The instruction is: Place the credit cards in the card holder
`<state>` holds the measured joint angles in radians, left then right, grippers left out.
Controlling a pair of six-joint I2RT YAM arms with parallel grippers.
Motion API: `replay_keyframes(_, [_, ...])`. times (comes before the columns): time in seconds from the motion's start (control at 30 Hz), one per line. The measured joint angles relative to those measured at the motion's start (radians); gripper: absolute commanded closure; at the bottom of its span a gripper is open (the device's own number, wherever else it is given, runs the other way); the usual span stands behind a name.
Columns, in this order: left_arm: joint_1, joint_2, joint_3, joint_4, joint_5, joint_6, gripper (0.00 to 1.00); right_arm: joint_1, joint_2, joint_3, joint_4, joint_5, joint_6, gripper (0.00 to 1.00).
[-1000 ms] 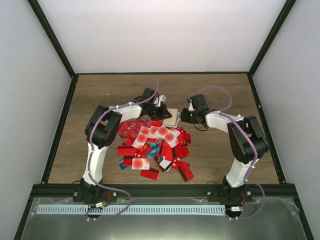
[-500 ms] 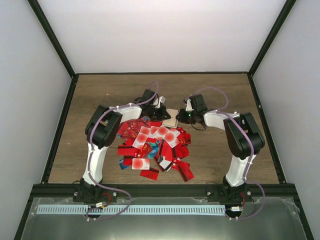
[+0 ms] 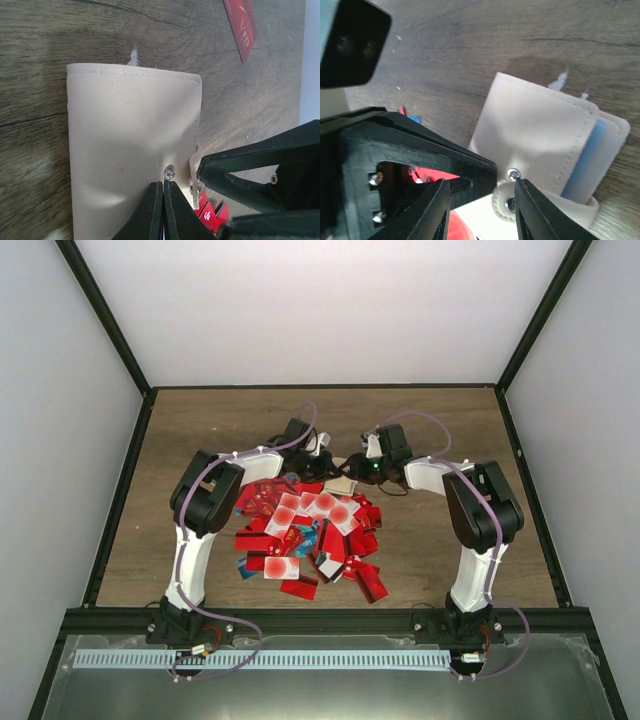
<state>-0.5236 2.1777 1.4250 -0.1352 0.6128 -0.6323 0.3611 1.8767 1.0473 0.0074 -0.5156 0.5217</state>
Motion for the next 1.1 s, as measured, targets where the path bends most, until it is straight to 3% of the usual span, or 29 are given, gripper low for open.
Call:
replay_keyframes(0.4, [0.0, 0.0, 0.0, -0.001, 0.002, 0.01, 0.96, -0.016, 0.021, 0.056, 0.01, -0.014, -0.009, 0.66])
replay_keyframes(0.8, [0.0, 0.005, 0.014, -0.016, 0.014, 0.032, 0.94, -0.077, 0.094, 0.063, 0.108, -0.087, -0.034, 0.96])
replay_keyframes(1.1, [0.0, 0.011, 0.055, -0.056, 0.017, 0.043, 0.9, -0.084, 0.124, 0.03, 0.174, -0.148, -0.031, 0.99])
